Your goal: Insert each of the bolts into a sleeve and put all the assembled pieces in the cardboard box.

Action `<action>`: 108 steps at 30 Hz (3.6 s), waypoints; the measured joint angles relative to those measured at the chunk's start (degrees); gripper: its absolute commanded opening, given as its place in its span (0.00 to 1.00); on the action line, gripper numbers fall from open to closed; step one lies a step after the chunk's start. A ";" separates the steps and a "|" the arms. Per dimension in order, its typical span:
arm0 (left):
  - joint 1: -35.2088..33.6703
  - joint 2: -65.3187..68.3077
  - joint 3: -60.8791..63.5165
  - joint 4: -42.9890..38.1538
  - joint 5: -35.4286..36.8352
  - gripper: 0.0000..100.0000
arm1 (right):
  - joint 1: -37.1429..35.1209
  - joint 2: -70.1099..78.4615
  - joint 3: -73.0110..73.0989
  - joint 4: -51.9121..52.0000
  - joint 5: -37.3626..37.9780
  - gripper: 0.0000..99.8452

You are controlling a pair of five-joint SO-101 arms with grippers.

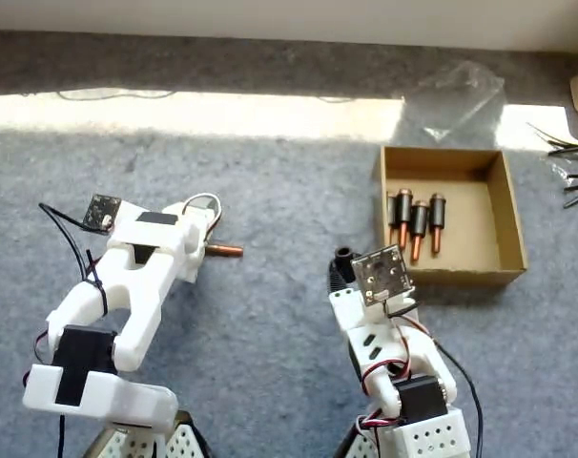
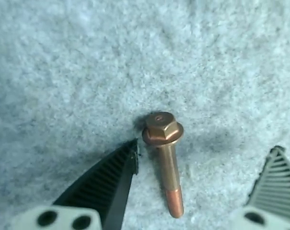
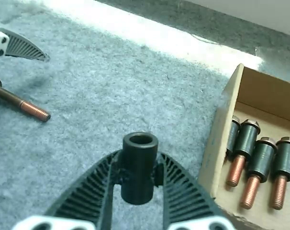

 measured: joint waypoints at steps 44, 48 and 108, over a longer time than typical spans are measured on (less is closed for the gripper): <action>-0.97 0.09 -0.35 -0.44 -12.66 0.01 | 0.00 0.00 0.00 0.00 0.00 0.00; -0.26 0.09 -0.44 -0.44 -18.90 0.01 | 0.00 0.00 0.00 0.00 0.00 0.00; 7.03 23.82 -30.77 30.42 -78.15 0.01 | 0.00 0.00 0.00 0.00 0.00 0.00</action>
